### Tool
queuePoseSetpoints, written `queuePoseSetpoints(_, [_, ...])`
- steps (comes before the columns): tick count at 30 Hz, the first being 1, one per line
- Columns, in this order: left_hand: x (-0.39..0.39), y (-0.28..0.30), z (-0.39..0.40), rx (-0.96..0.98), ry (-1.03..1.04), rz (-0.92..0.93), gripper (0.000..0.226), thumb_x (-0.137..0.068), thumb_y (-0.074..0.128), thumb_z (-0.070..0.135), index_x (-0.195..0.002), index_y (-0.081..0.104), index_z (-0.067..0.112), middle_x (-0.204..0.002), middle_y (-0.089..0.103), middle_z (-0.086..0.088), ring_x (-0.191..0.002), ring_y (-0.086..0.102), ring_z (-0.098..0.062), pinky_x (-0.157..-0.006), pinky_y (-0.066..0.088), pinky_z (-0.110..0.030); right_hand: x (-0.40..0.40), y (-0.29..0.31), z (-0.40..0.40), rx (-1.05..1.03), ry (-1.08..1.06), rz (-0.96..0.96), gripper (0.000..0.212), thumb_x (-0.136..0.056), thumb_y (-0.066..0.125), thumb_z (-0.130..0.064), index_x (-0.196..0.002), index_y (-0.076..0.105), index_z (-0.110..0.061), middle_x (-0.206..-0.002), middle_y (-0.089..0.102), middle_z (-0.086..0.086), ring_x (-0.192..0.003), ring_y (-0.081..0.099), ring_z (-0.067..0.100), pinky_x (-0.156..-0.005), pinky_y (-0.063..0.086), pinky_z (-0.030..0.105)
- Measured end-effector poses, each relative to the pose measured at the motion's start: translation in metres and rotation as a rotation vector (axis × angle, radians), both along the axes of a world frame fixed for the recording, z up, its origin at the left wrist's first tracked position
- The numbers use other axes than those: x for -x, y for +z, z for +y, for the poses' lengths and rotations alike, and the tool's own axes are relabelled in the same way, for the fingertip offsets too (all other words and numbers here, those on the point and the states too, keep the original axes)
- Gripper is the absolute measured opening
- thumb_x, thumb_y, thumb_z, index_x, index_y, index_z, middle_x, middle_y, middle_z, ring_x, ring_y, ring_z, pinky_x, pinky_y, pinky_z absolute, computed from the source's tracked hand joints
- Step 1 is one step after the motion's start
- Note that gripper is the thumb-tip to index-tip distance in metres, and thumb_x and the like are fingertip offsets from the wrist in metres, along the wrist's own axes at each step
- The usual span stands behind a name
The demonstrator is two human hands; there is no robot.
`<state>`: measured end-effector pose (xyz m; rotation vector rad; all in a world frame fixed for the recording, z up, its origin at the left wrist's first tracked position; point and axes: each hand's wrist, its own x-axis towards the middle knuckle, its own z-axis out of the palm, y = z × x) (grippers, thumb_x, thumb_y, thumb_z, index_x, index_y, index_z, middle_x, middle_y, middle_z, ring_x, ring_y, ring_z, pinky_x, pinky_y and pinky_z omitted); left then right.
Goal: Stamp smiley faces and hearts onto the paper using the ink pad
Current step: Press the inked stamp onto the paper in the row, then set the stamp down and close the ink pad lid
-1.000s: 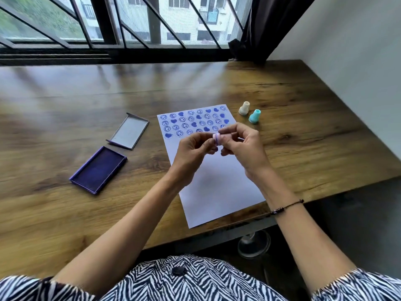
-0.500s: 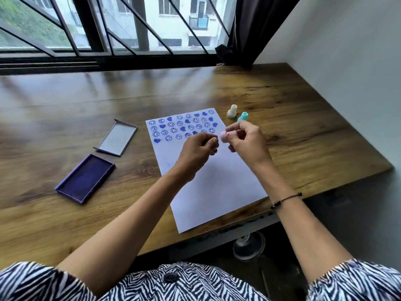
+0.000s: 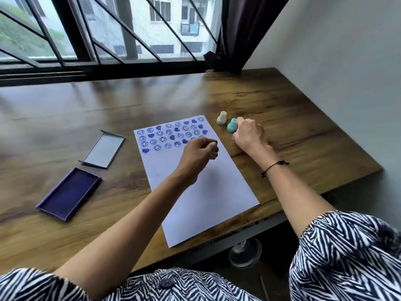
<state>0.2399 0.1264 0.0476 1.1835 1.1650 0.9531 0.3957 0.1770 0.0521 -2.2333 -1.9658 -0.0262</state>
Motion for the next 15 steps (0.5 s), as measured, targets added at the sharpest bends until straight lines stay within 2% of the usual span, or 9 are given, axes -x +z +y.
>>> queuePoseSetpoints(2, [0.007, -0.001, 0.001, 0.007, 0.015, -0.025, 0.017, -0.088, 0.047, 0.007, -0.095, 0.062, 0.002, -0.077, 0.061, -0.011, -0.07, 0.056, -0.019, -0.07, 0.05, -0.025, 0.003, 0.003, -0.002, -0.036, -0.03, 0.01, 0.028, -0.083, 0.062, -0.023, -0.104, 0.052, -0.006, -0.105, 0.064, 0.02, -0.097, 0.061, 0.037, -0.073, 0.05, 0.039])
queuePoseSetpoints(4, [0.018, 0.0, 0.002, 0.004, 0.041, -0.029, 0.015, -0.088, 0.048, 0.007, -0.093, 0.063, 0.004, -0.076, 0.061, -0.01, -0.07, 0.057, -0.018, -0.071, 0.051, -0.025, 0.012, 0.012, -0.004, -0.172, -0.021, 0.028, 0.031, -0.084, 0.061, -0.03, -0.101, 0.052, -0.006, -0.1, 0.065, 0.019, -0.091, 0.061, 0.036, -0.068, 0.05, 0.039])
queuePoseSetpoints(6, [0.036, 0.001, 0.002, -0.006, 0.083, 0.0, 0.014, -0.087, 0.05, 0.007, -0.09, 0.063, 0.006, -0.078, 0.062, -0.011, -0.071, 0.057, -0.018, -0.074, 0.051, -0.028, 0.03, 0.022, -0.003, -0.258, 0.069, 0.069, 0.028, -0.085, 0.057, -0.03, -0.098, 0.053, -0.005, -0.096, 0.066, 0.02, -0.087, 0.062, 0.037, -0.064, 0.045, 0.035])
queuePoseSetpoints(8, [0.06, 0.003, 0.003, -0.033, 0.16, 0.086, 0.011, -0.085, 0.052, 0.008, -0.086, 0.062, 0.006, -0.078, 0.061, -0.01, -0.071, 0.056, -0.02, -0.075, 0.049, -0.031, 0.058, 0.026, 0.002, -0.222, 0.16, 0.123, 0.026, -0.085, 0.057, -0.027, -0.096, 0.053, -0.004, -0.095, 0.066, 0.021, -0.088, 0.061, 0.039, -0.066, 0.043, 0.035])
queuePoseSetpoints(11, [0.102, 0.003, 0.003, -0.156, 0.299, 0.491, 0.005, -0.083, 0.054, 0.014, -0.084, 0.059, 0.014, -0.082, 0.062, -0.012, -0.08, 0.056, -0.024, -0.078, 0.043, -0.032, 0.107, 0.022, 0.011, -0.122, 0.249, 0.215, 0.024, -0.082, 0.057, -0.023, -0.097, 0.056, -0.003, -0.097, 0.067, 0.023, -0.092, 0.062, 0.04, -0.074, 0.047, 0.039])
queuePoseSetpoints(13, [0.131, 0.003, 0.001, -0.183, 0.386, 0.743, 0.024, -0.082, 0.054, 0.014, -0.103, 0.061, 0.005, -0.103, 0.066, -0.017, -0.098, 0.058, -0.029, -0.087, 0.043, -0.034, 0.142, 0.016, 0.015, -0.043, 0.329, 0.268, 0.024, -0.082, 0.057, -0.021, -0.096, 0.058, -0.002, -0.098, 0.067, 0.024, -0.093, 0.062, 0.039, -0.075, 0.048, 0.037])
queuePoseSetpoints(15, [0.156, 0.002, 0.0, -0.171, 0.406, 0.894, 0.034, -0.082, 0.052, 0.015, -0.113, 0.056, 0.002, -0.115, 0.061, -0.021, -0.108, 0.054, -0.034, -0.092, 0.041, -0.038, 0.174, 0.011, 0.017, 0.024, 0.398, 0.299, 0.025, -0.081, 0.056, -0.021, -0.096, 0.06, -0.001, -0.099, 0.067, 0.025, -0.093, 0.061, 0.039, -0.075, 0.047, 0.035])
